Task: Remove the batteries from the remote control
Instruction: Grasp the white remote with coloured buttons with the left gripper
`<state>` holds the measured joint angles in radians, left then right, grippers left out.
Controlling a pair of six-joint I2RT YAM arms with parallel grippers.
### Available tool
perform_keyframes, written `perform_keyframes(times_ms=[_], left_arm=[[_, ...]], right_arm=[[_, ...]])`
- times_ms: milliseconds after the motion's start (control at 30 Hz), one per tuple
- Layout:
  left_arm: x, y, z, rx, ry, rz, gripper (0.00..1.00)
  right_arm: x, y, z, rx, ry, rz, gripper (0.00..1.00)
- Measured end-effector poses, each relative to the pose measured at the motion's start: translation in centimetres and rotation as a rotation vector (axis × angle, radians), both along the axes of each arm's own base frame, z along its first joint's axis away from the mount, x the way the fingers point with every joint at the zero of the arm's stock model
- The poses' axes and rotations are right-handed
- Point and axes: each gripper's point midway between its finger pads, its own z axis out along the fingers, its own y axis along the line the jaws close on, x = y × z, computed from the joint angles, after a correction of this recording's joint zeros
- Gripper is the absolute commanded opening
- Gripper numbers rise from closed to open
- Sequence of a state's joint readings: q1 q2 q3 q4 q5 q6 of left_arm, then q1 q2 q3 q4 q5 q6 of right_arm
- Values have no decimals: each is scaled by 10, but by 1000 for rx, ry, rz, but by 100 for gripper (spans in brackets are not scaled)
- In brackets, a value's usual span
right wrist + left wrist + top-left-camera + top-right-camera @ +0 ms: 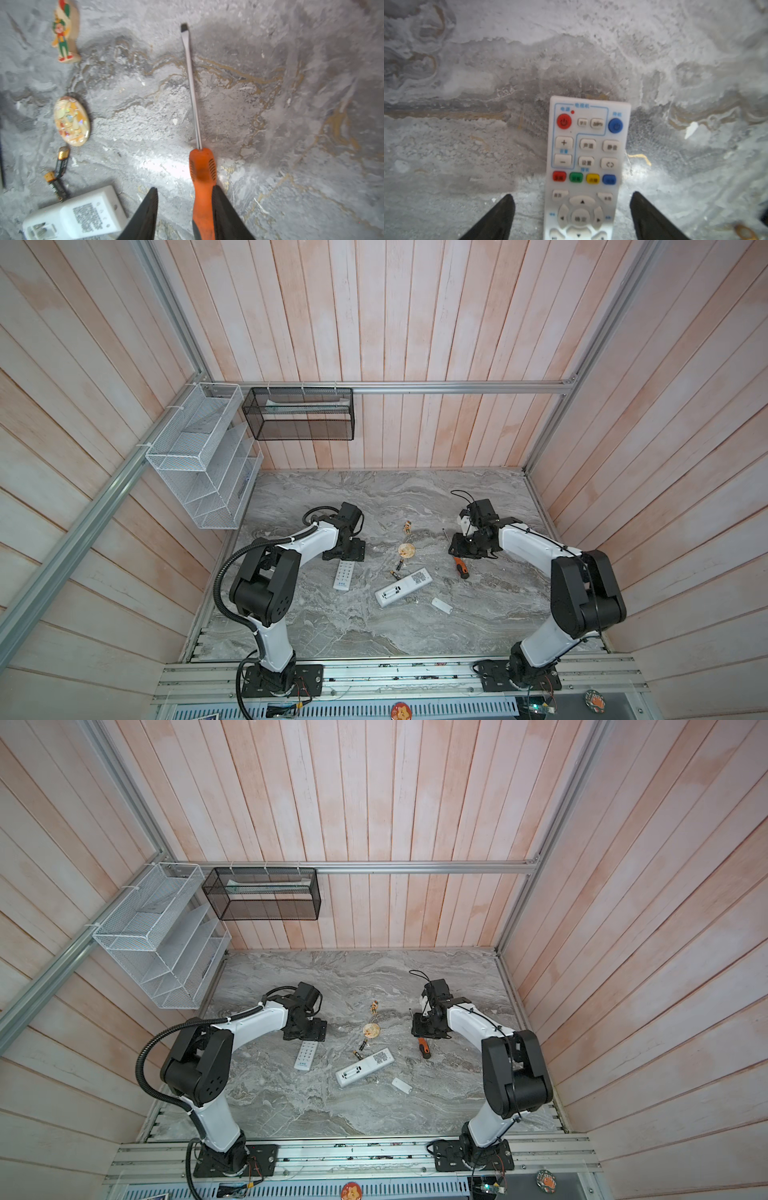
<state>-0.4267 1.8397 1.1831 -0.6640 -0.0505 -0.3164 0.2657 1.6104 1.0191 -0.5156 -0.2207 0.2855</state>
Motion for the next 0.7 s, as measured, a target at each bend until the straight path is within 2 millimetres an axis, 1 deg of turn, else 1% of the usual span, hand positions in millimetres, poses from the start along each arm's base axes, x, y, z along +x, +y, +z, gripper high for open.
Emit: perform_keyframes(times_ms=[33,100,167,200,333,367,467,600,667,700], left_arm=[[0,0,-2,3,5,-2,79],[-1,-1,-7,13,16,-12,77],[-2,-1,-7,17,14,-18,73],[-2,-2,-7,17,14,-22,69],[-2,-4,-7,14,12,-27,42],[-2,-5,-7,13,11,-32,39],[-2,-8,-7,-6,14,-40,38],[-9,-18,-1,-86,32,-51,38],[-14,-25,10,-168,36,-52,38],[-15,-29,21,-224,26,-49,38]], right_arm=[[-1,1,7,11,-15,-1,47],[-4,2,18,31,-43,-3,48],[-6,3,29,50,-69,-6,48],[-7,3,34,58,-82,-8,49],[-8,6,55,94,-129,-10,50],[-9,7,59,103,-137,-9,50],[-11,12,72,146,-159,-4,51],[-17,25,97,246,-199,28,58],[-21,34,111,313,-219,59,63],[-24,41,119,360,-230,81,67]])
